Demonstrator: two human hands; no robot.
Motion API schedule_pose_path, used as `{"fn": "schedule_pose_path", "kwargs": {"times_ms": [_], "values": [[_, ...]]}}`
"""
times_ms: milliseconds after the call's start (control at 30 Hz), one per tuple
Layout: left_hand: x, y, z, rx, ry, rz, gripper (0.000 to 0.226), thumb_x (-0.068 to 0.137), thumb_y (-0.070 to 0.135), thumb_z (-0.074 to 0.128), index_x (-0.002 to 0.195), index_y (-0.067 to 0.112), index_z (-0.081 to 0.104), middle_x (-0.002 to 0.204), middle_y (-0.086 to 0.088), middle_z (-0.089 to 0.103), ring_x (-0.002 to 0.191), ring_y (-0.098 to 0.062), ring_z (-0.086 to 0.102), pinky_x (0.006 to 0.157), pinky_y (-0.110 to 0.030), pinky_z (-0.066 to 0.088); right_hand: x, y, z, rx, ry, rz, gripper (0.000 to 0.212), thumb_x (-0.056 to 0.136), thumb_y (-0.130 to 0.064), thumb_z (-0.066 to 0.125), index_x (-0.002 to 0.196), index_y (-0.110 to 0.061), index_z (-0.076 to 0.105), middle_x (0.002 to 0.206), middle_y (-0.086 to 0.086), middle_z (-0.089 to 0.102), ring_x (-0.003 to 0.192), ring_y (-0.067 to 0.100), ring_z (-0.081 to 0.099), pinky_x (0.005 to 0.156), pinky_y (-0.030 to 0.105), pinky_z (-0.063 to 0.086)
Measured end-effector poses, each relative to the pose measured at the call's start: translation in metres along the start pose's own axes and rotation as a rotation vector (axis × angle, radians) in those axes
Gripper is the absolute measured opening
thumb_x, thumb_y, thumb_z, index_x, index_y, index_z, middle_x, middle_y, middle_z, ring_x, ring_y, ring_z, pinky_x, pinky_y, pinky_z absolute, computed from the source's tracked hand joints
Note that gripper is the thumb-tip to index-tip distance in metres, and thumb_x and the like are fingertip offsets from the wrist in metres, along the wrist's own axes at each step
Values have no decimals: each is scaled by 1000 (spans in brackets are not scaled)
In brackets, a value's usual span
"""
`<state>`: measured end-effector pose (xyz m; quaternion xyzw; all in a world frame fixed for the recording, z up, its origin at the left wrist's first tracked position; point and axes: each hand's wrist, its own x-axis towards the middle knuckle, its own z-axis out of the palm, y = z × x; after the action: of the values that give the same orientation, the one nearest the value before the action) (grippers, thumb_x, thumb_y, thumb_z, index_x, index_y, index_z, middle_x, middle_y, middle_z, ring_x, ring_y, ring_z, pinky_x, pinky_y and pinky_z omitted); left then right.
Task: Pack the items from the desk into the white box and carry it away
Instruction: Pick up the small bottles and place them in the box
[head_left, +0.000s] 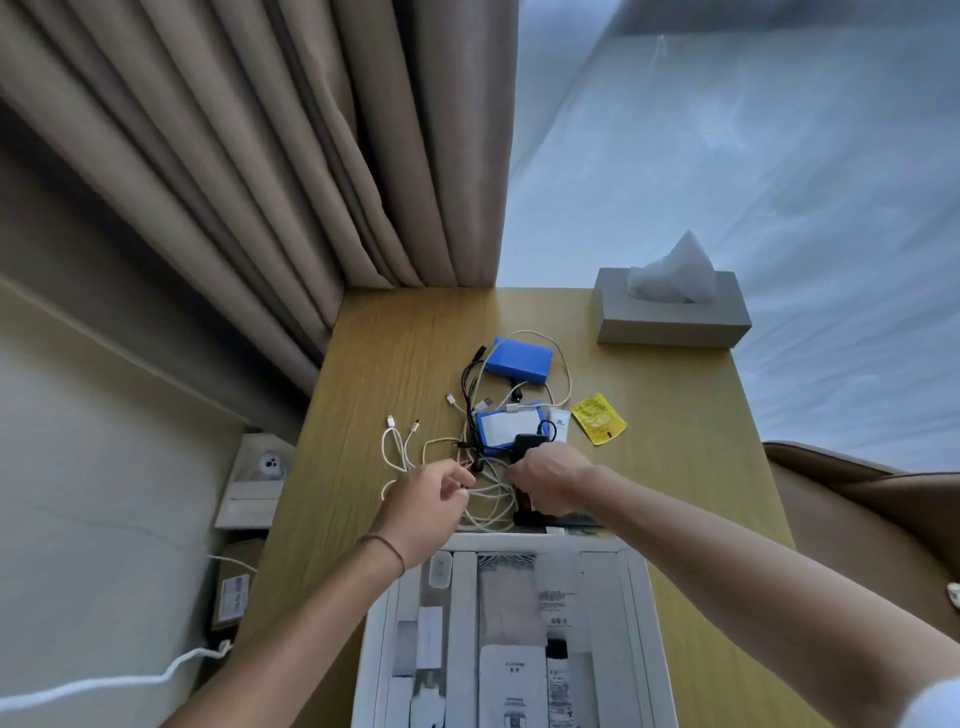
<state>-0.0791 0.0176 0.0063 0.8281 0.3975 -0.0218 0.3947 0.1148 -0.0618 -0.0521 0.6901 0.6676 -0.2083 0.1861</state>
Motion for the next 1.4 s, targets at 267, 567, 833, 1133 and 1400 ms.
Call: {"fn": "schedule_pose_path", "kwargs": {"times_ms": [267,567,833,1133,1400], "values": [[-1,1,8,16,-13,-13,17,94,21,58,98,29,71,86,8,71,80,-8,66,68,-23,53,-16,15,10,-254,62,-151,15,90,-16,60,78,-14,68,62,-1,52,52,20,48,53,30,43],[26,28,34,118,-149,46,15,92,24,57,91,34,68,81,13,66,76,-8,63,69,-28,53,-41,45,17,377,222,117,24,79,-38,55,63,-20,55,56,-2,54,52,21,54,42,26,36],[73,71,86,436,-539,203,34,90,3,50,106,23,72,90,5,66,81,-16,61,71,-26,48,-86,67,35,1488,390,505,24,96,-26,59,108,-6,66,92,18,72,64,21,67,49,27,51],[90,97,134,728,-885,343,37,89,24,67,125,19,64,114,-2,67,97,-20,61,80,-31,51,-114,66,58,1656,430,593,20,97,-24,61,106,-8,68,97,25,73,66,19,65,52,25,50],[102,96,140,746,-831,197,35,96,39,54,115,14,70,109,-7,71,99,-25,66,82,-36,54,-114,65,61,1726,480,597,20,97,-27,61,107,-11,69,89,13,72,64,9,70,54,25,49]]}}
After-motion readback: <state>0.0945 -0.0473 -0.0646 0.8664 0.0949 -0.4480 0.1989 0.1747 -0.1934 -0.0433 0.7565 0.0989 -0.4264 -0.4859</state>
